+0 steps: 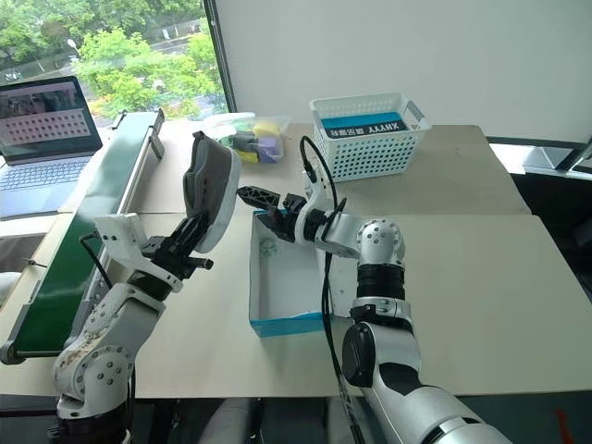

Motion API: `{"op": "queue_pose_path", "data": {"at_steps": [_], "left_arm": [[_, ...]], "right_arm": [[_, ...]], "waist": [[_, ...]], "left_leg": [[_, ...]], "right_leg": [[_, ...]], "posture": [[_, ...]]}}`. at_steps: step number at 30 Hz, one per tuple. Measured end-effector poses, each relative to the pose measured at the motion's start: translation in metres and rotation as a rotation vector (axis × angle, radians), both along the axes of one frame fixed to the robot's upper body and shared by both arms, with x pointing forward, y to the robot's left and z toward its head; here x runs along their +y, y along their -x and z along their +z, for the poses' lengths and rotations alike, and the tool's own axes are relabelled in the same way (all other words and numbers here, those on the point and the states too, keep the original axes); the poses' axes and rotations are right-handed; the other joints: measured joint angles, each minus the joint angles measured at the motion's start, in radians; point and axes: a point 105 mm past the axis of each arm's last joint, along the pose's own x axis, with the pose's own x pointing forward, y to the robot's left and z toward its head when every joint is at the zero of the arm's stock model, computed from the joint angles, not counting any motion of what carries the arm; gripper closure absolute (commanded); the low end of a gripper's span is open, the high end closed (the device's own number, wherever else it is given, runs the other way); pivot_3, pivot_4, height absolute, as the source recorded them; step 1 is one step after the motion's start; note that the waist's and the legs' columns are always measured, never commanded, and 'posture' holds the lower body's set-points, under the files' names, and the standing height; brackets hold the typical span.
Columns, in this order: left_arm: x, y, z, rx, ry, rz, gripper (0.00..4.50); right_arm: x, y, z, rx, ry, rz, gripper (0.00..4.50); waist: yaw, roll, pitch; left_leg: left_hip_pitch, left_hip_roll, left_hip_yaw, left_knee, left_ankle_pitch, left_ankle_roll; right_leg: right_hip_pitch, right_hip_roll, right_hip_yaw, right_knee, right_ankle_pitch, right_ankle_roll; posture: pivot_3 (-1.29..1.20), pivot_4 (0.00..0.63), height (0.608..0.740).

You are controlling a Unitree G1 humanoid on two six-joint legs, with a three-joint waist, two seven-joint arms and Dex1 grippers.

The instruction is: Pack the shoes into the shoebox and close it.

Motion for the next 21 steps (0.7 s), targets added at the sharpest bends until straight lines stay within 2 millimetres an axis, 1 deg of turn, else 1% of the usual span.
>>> {"op": "queue_pose_path", "data": {"at_steps": [10, 11, 14, 21], "left_arm": [[-0.004, -0.006, 0.001, 0.001, -0.019, -0.004, 4.43], [-0.007, -0.006, -0.001, 0.010, -0.021, -0.016, 4.43], [-0.024, -0.004, -0.011, 0.049, -0.033, -0.092, 4.43], [-0.022, -0.004, -0.009, 0.039, -0.033, -0.085, 4.43]], "right_arm": [[0.001, 0.000, 0.007, 0.002, -0.042, -0.004, 0.00], [0.001, 0.001, 0.009, -0.001, -0.051, 0.000, 0.00], [0.008, 0.006, 0.016, -0.014, -0.072, 0.039, 0.00], [0.015, 0.009, 0.020, -0.039, -0.049, 0.055, 0.00]], "waist": [[0.000, 0.000, 0.000], [0.000, 0.000, 0.000], [0.000, 0.000, 0.000], [-0.001, 0.001, 0.001]], "left_leg": [[0.000, 0.000, 0.000, 0.000, 0.000, 0.000], [0.000, 0.000, 0.000, 0.000, 0.000, 0.000], [0.000, 0.000, 0.000, 0.000, 0.000, 0.000], [0.000, 0.000, 0.000, 0.000, 0.000, 0.000]], "right_leg": [[0.000, 0.000, 0.000, 0.000, 0.000, 0.000], [0.000, 0.000, 0.000, 0.000, 0.000, 0.000], [0.000, 0.000, 0.000, 0.000, 0.000, 0.000], [0.000, 0.000, 0.000, 0.000, 0.000, 0.000]], "posture": [[0.00, 0.150, 0.734], [0.00, 0.150, 0.734], [0.00, 0.150, 0.734], [0.00, 0.150, 0.734]]}}
